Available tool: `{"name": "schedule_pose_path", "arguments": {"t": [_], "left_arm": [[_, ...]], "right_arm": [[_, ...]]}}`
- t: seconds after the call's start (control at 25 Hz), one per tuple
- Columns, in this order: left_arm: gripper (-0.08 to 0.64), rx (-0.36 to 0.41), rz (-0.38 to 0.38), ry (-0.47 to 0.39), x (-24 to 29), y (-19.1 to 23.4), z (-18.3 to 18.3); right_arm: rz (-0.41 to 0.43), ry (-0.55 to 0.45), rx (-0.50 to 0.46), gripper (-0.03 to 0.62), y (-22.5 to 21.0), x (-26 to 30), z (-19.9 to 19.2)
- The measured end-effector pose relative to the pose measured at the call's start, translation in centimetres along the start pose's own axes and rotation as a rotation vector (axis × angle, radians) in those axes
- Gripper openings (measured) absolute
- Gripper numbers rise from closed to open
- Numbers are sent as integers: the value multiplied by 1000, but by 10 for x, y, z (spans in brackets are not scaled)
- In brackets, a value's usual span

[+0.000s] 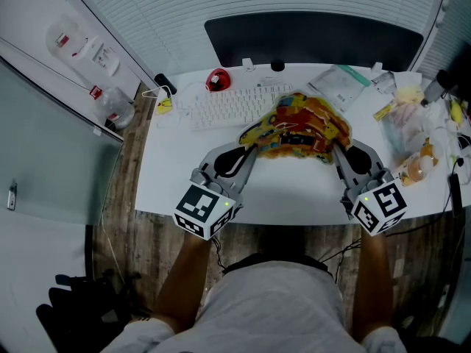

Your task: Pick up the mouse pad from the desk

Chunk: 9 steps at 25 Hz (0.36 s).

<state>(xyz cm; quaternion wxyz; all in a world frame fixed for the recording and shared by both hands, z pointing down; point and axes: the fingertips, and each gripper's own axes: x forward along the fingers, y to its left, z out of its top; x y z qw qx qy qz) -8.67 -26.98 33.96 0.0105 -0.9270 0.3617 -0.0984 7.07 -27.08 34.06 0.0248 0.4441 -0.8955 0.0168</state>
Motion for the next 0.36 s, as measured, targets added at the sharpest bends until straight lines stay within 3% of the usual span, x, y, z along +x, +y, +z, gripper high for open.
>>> {"name": "schedule_pose_path", "arguments": {"t": [0.36], "left_arm": [[23,-5,-4,0,2,1,-2]], "right_arm": [[0,5,1,18,-2,1,-2]]}}
